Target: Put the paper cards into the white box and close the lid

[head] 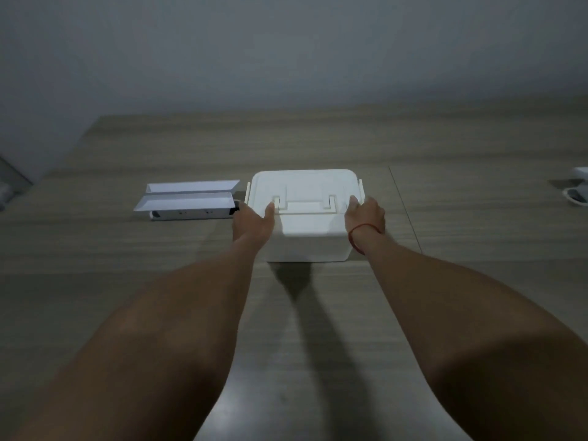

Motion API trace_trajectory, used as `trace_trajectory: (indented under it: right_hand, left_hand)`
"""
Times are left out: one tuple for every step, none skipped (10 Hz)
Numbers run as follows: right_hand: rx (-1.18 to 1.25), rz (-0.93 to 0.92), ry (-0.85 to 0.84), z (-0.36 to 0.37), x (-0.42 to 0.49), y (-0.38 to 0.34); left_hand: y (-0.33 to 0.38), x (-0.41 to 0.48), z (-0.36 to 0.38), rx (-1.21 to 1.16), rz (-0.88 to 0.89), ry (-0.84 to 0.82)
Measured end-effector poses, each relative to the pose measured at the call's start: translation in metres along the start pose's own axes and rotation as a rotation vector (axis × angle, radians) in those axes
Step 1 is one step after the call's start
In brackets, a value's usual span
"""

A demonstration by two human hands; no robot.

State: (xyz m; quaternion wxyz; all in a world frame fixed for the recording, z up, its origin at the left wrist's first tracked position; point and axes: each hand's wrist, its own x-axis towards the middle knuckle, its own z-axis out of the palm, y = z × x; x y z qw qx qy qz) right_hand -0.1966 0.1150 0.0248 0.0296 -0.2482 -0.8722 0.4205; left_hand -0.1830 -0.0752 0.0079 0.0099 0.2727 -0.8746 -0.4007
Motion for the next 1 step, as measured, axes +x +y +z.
trace_trajectory:
  right_hand:
    - [0.012, -0.053, 0.005, -0.0117, -0.0296, 0.0185]
  left_hand:
    - [-0.018, -0.0318, 0.0018, -0.038, 0.007, 0.049]
